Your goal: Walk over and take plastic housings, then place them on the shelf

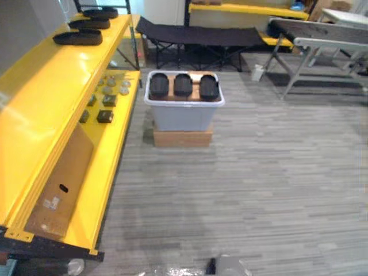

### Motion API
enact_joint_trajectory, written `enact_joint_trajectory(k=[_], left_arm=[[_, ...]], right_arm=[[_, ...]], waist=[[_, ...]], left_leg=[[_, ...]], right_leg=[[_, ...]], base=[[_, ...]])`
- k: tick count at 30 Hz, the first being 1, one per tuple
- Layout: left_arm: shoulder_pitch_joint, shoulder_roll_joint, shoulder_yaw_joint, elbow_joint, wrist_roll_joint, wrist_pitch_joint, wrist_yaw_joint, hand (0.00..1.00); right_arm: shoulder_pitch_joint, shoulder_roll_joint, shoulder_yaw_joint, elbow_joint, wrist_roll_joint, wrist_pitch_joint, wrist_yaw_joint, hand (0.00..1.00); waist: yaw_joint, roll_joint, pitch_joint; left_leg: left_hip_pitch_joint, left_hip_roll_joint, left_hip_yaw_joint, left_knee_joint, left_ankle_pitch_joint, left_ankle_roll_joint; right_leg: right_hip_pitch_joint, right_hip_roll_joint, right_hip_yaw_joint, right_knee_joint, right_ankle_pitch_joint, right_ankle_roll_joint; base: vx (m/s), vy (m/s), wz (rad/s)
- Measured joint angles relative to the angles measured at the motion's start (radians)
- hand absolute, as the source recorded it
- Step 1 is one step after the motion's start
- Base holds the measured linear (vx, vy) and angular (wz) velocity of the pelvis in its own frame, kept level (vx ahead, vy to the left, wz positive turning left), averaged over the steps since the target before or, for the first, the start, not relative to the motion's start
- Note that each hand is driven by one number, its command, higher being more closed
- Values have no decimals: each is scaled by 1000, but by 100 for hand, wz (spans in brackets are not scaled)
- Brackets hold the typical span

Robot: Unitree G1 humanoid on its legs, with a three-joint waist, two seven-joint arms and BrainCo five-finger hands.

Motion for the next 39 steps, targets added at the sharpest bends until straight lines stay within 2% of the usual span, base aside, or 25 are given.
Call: enact_joint_trajectory(k=[2,3,6,7,8,10,11,12,13,15,17,18,20,21,23,24,25,26,27,28,30,32,34,37,39], left_arm=[[-13,-7,27,0,-3,-1,0,0],[-16,-7,42,1,-4,-2,0,0],[-25,-20,64,0,-27,-4,1,0],[-19,-41,67,0,-37,-6,6,0],[-14,-53,77,0,-44,-10,12,0],[-12,-69,116,-7,-86,-8,26,0],[-11,-74,124,-10,-88,-7,29,0],[-8,-88,141,-14,-111,-8,34,0],[4,-85,147,-26,-123,-5,35,0],[12,-81,149,-42,-141,0,36,0],[14,-85,150,-65,-133,-5,34,0],[18,-89,156,-67,-124,-8,34,0],[41,-111,180,-69,-94,-14,41,0],[50,-112,181,-68,-86,-13,43,0],[67,-105,182,-69,-56,-13,42,0],[78,-86,190,-69,-34,-11,46,0],[83,-79,191,-67,-30,-8,50,0],[79,-81,195,-57,-17,-3,57,0],[73,-80,199,-51,7,-4,67,0],[69,-76,200,-48,9,-10,79,0],[58,-64,171,-44,5,-25,95,0],[20,-55,167,-48,-36,-44,106,0],[-35,-59,159,-60,-61,-72,112,0],[-86,-67,139,-61,-154,-131,126,0],[-90,-78,139,-83,-186,-144,129,0]], right_arm=[[4,0,-7,0,-4,2,7,0],[19,2,-17,0,-39,15,17,0],[44,-3,-18,10,-79,42,16,0],[51,-22,-38,8,-77,45,17,0],[38,-23,-37,11,-78,47,10,0],[27,-42,-36,12,-81,54,16,0],[29,-45,-38,13,-79,55,16,0],[28,-61,-36,19,-78,53,15,0],[17,-66,-36,39,-80,43,13,0],[3,-69,-37,43,-75,18,13,0],[-51,-82,-39,31,-76,-5,14,0],[-65,-85,-40,26,-76,-6,15,0],[-89,-95,-41,11,-57,-9,15,0],[-87,-91,-36,4,-53,-10,16,0],[-101,-69,-24,-11,-16,-10,16,0],[-119,-60,-14,-9,-6,-4,16,0],[-126,-57,-13,-8,3,-2,15,0],[-138,-58,-10,-8,4,-2,16,0],[-150,-52,-3,-9,3,-2,16,0],[-155,-42,1,-1,3,0,15,0],[-133,-19,-7,0,1,-15,15,0],[-132,-21,-2,6,0,-26,14,0],[-132,-14,2,7,-3,-29,13,0],[-120,-27,-6,4,-73,-32,12,0],[-85,-23,-16,7,-106,-28,1,0]], waist=[[-2,8,6],[-3,7,6],[-6,20,15],[-21,52,9],[-18,63,3],[-24,98,5],[-25,103,9],[-23,125,17],[-18,120,21],[5,96,30],[32,88,30],[37,89,32],[72,100,39],[81,99,39],[93,69,44],[94,15,40],[96,-5,34],[88,-8,36],[82,-1,39],[83,-9,50],[84,-11,59],[79,3,64],[76,13,60],[49,20,56],[45,16,51]], left_leg=[[18,38,11,1,-18,-30],[41,55,18,4,-39,-62],[91,78,11,37,-105,-104],[103,121,9,74,-135,-116],[79,136,10,165,-135,-118],[-109,231,-38,594,-72,-109],[-141,251,-46,672,-44,-102],[-228,320,-36,872,-44,-93],[-288,334,-20,965,-63,-73],[-341,265,13,877,-76,-61],[-444,115,16,536,-54,-82],[-463,83,15,438,-25,-88],[-487,27,10,159,110,-97],[-486,27,10,156,140,-87],[-474,2,17,199,215,-29],[-472,-44,31,251,176,30],[-472,-64,38,261,162,50],[-470,-70,39,276,143,83],[-442,-71,35,266,114,92],[-395,-74,35,242,102,84],[-275,-78,32,204,83,80],[-162,-60,24,154,67,58],[-142,-34,12,151,39,27],[-101,5,-26,172,-29,-1],[-66,24,-72,202,-80,-35]], right_leg=[[-19,33,2,-103,68,-11],[-16,45,3,-176,142,-13],[-10,36,6,-118,206,-52],[-27,61,-5,-29,155,-76],[-34,70,-6,5,116,-91],[27,115,-18,-17,65,-117],[45,127,-20,-30,58,-119],[112,158,-24,-74,50,-125],[190,166,-28,-128,48,-125],[289,146,-31,-199,60,-125],[341,114,-30,-268,57,-114],[351,109,-30,-279,55,-111],[432,114,-27,-329,30,-77],[456,115,-25,-335,17,-69],[501,85,-13,-322,-51,-49],[487,20,-13,-241,-122,-27],[478,1,-9,-195,-130,-10],[429,-17,5,-73,-130,-7],[323,-49,16,162,-81,51],[255,-76,30,330,-40,68],[214,-106,4,431,-79,34],[192,-87,-86,233,-114,-6],[129,-53,-91,39,-91,5],[56,-21,-11,-180,64,3],[71,-8,32,-209,164,4]], base=[[352,-100,-9],[319,-136,-12],[296,-200,13],[335,-245,6],[410,-359,-6],[407,-368,-13],[402,-284,4],[422,-232,10],[516,-253,11],[404,-154,2],[343,-24,-3],[341,52,2],[355,107,-9],[433,176,-21],[550,227,-5],[494,191,2],[506,152,-3],[494,161,-2],[493,167,-2],[466,180,4],[444,123,3],[523,53,10],[422,-38,23],[406,-111,33],[422,-246,81]])
